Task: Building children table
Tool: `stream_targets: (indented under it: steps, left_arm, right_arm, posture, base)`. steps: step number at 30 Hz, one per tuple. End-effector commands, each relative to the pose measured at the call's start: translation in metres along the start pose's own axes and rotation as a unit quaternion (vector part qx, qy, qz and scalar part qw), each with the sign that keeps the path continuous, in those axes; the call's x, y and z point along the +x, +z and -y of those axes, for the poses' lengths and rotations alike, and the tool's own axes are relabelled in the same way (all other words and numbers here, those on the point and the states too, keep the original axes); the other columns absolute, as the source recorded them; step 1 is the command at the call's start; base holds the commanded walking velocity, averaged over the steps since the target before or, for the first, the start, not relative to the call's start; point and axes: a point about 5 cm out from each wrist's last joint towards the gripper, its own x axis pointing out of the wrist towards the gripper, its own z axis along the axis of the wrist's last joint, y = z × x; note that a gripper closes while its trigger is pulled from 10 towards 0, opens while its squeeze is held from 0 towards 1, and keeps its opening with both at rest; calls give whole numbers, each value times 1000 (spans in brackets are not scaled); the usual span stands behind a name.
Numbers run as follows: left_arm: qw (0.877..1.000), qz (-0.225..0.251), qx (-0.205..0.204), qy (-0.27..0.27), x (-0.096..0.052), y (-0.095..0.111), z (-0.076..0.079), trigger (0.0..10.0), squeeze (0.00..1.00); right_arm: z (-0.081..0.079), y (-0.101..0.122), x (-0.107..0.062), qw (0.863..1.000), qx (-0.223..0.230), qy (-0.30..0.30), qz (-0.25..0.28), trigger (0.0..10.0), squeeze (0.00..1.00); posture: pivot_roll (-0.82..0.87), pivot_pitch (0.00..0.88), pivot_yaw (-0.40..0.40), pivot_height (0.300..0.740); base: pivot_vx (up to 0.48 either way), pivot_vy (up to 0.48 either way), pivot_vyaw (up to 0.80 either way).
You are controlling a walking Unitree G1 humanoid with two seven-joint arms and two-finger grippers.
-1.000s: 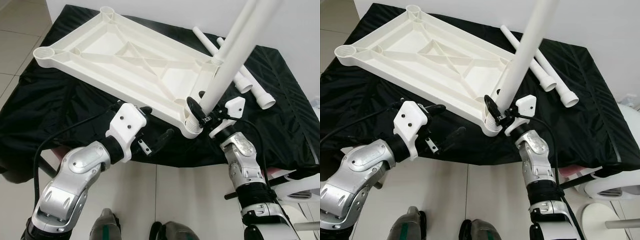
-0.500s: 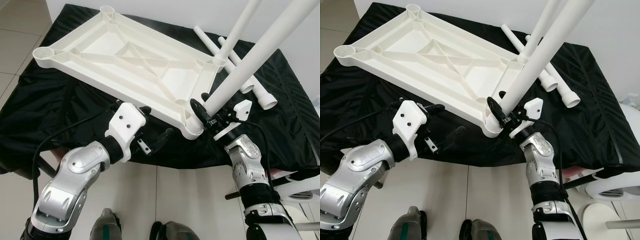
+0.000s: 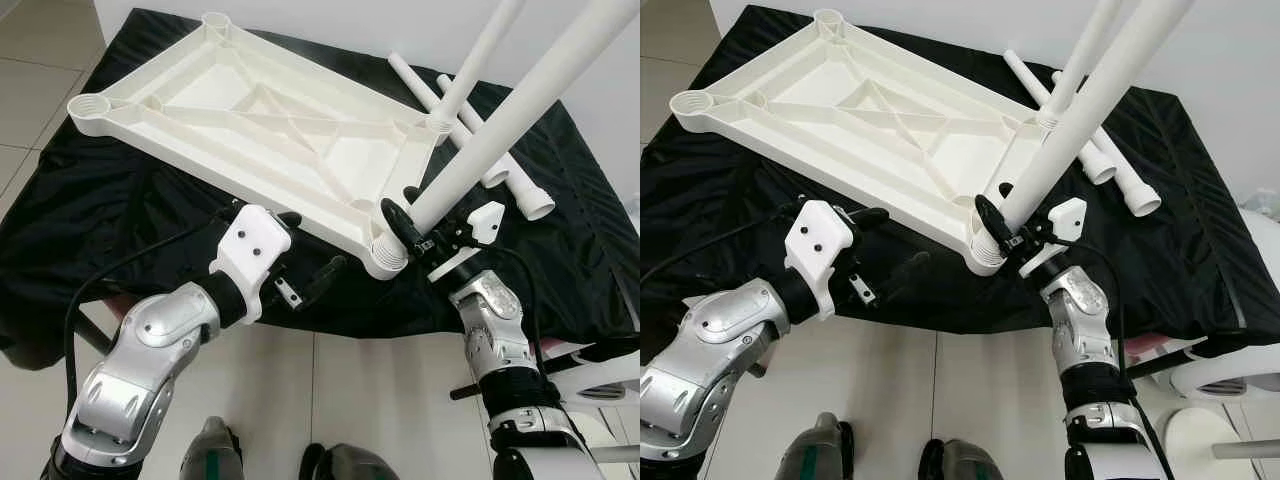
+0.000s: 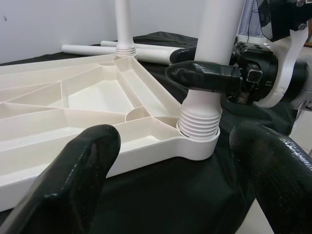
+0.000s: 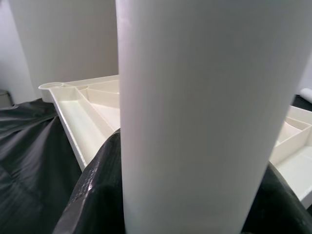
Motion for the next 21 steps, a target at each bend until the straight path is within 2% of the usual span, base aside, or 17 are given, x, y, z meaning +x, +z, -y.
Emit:
stream_targets:
  steps: [1,5,21]
  left_arm:
    - [1000,3,-2,10,-1,2,3,10000,0]
    - [1000,2,-3,9,-2,2,2,10000,0]
    - [1000,2,-2,7,-2,3,1,10000,0]
  right_arm:
    - [-7,-49,-35,990,42,-47,-124,10000,0]
    - [-14,-48,-34,990,31,-92,-106,10000,0]
    - [-26,-41,-31,981,21,-176,-84,10000,0]
  posture:
    - [149,166,-137,740]
    - [146,169,-131,740]
    - [148,170,-129,740]
  base:
    - [0,0,0]
    - [0,0,0]
    - [0,0,0]
